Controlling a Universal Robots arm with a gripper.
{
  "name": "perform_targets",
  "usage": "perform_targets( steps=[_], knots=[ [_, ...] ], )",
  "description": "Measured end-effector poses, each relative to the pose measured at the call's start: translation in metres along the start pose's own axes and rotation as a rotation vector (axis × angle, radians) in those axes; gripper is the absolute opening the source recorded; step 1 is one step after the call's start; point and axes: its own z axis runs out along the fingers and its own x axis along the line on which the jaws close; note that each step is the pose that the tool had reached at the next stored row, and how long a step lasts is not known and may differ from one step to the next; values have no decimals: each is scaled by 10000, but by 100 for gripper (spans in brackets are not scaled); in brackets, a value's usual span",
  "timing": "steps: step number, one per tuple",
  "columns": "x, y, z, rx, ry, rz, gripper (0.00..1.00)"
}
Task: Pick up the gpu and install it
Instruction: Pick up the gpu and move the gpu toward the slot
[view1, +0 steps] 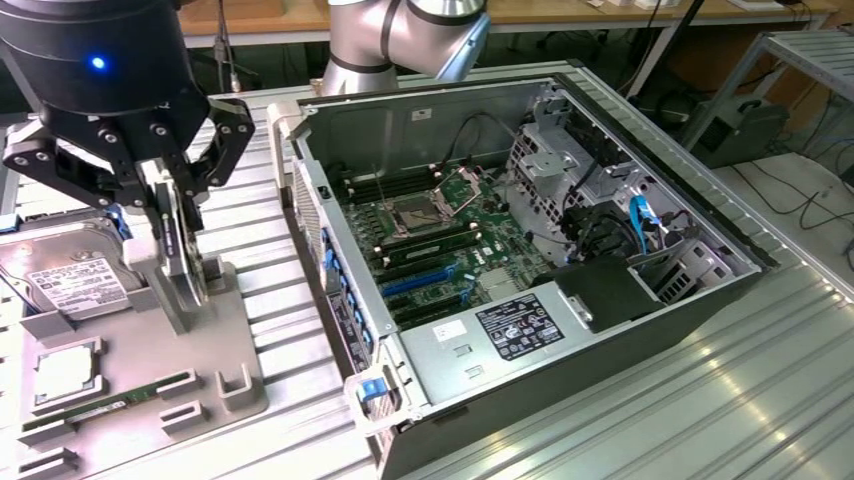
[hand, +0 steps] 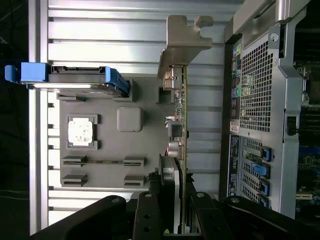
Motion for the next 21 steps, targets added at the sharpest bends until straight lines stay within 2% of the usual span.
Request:
perform_targets(
  steps=[2, 13, 18, 21],
  knots=[
    [-1, 2, -70, 1, 1, 0, 28],
    [-2, 8, -320, 1, 0, 0, 28],
    [-2, 10, -422, 1, 0, 0, 28],
    [-2, 11, -435, -1, 1, 0, 28]
  ],
)
